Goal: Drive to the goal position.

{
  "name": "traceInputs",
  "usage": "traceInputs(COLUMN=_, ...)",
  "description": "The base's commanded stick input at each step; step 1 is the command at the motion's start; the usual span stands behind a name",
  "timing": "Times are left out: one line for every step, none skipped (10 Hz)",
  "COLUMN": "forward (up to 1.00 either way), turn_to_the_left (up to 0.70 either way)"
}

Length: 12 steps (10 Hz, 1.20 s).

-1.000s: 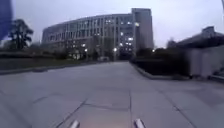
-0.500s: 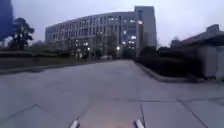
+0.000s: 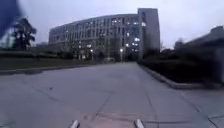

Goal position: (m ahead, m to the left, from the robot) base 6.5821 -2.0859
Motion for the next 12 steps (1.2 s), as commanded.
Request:
traceInputs(forward=0.79, turn_to_the_left=0.00)
traceInputs(forward=0.16, turn_to_the_left=0.00)
traceInputs(forward=0.06, turn_to_the_left=0.00)
traceInputs(forward=0.00, turn_to_the_left=0.00)
traceInputs(forward=0.00, turn_to_the_left=0.00)
traceInputs(forward=0.00, turn_to_the_left=0.00)
traceInputs(forward=0.00, turn_to_the_left=0.00)
traceInputs(forward=0.00, turn_to_the_left=0.00)
traceInputs(forward=0.00, turn_to_the_left=0.00)
traceInputs(forward=0.00, turn_to_the_left=0.00)
traceInputs(forward=0.00, turn_to_the_left=0.00)
traceInputs(forward=0.00, turn_to_the_left=0.00)
